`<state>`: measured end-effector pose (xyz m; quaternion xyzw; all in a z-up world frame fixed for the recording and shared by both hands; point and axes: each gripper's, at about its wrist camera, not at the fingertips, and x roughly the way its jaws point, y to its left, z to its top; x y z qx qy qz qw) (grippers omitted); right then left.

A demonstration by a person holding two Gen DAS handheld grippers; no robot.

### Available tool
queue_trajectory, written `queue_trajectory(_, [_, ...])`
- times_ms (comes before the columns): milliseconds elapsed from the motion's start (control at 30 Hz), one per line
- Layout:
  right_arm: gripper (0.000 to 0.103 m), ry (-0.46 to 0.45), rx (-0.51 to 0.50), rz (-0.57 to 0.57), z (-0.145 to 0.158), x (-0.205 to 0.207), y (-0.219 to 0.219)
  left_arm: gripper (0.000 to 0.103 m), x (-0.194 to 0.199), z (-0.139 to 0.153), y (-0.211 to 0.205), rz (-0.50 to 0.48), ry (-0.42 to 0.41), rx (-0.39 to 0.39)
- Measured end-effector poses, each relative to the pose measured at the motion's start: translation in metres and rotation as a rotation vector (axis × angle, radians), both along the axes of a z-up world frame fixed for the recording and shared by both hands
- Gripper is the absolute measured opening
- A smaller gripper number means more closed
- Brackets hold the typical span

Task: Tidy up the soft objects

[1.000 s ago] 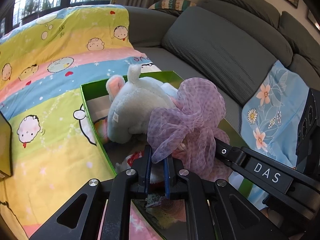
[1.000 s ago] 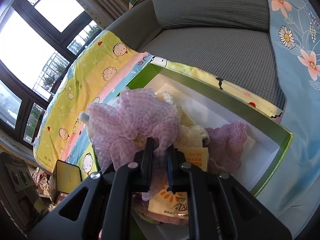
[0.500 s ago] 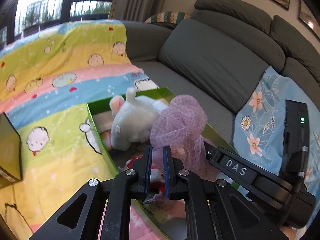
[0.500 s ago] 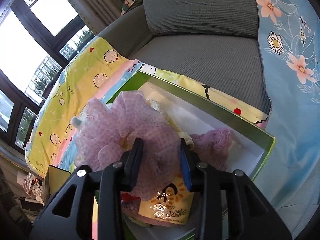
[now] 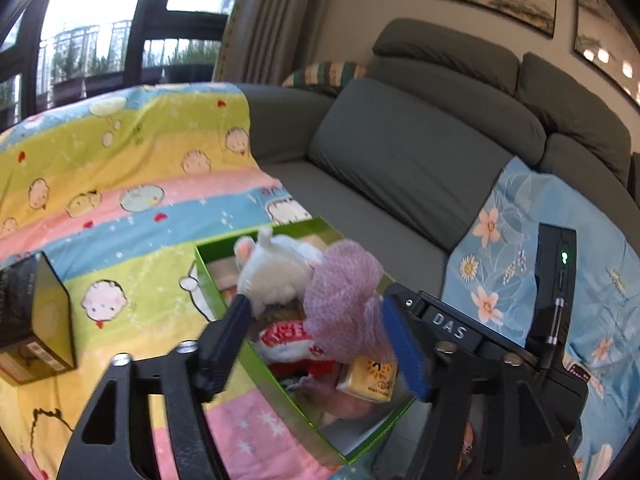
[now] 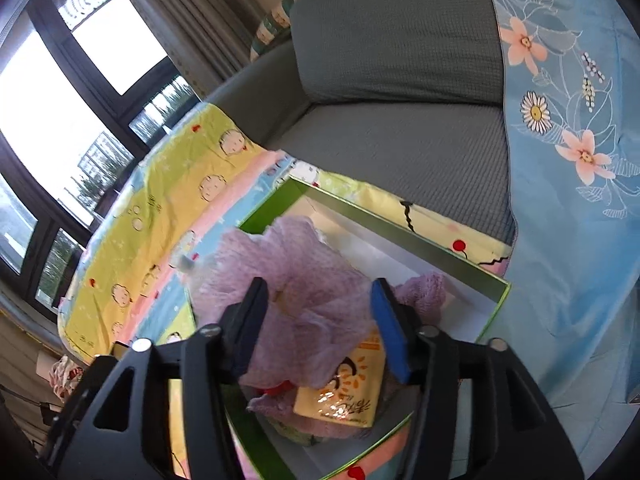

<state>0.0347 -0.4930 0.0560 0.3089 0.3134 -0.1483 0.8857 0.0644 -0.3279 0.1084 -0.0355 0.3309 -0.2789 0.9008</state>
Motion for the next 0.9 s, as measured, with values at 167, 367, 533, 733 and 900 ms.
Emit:
queue_trajectory(167, [0.069,-0.021,-0.040,-0.002,0.013,-0.007,0.008,0.084,-0.009,0.011,0.013,0.031,-0.052,0.007])
queue_trajectory(367, [0.085,-0.068,-0.061,0.022,0.025,-0.014,0.017,0.090,-0.014,0.012,0.021,0.067,-0.079,0.046])
queue_trajectory(533, [0.092,-0.091,-0.097,0.028,0.035,-0.023,0.026,0.092,-0.014,0.010,0.029,0.093,-0.078,0.060])
queue_trajectory(733, [0.094,-0.112,-0.131,0.056,0.041,-0.027,0.036,0.092,-0.009,0.004,0.038,0.131,-0.054,0.059])
queue_trajectory(900, [0.095,-0.115,-0.139,0.078,0.042,-0.027,0.043,0.092,-0.007,-0.003,0.041,0.140,-0.029,0.069])
